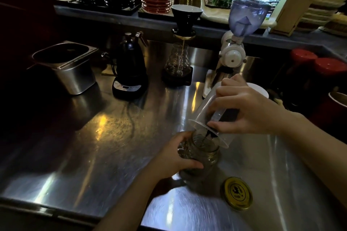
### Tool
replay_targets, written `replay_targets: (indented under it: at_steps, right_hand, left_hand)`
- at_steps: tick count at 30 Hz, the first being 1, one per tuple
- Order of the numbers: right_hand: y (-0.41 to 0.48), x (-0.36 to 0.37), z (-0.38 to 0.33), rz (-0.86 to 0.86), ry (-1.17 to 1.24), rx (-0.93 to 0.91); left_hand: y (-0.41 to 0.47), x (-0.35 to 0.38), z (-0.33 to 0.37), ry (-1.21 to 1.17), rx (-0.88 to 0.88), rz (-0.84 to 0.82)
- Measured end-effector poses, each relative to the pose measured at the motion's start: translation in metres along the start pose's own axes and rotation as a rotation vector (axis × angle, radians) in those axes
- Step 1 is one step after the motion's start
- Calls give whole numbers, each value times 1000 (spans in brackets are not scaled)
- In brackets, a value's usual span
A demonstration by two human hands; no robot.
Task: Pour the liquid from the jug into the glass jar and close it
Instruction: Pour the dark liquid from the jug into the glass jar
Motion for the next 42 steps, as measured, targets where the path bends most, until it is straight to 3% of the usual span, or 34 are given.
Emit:
replay_targets:
  at_steps: [42]
  right_hand:
    - [-5, -3, -25, 16, -82, -144]
  left_hand:
    - [1, -1, -9, 8, -23, 18]
Point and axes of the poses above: each hand's wrist, its own y-axis towards the middle knuckle, its own x-axis out of the palm, z = x × y, the point moved 10 cm from there along y, towards the middle knuckle, and after that the axes turned 2 degrees about z, right-handed, at the moved point
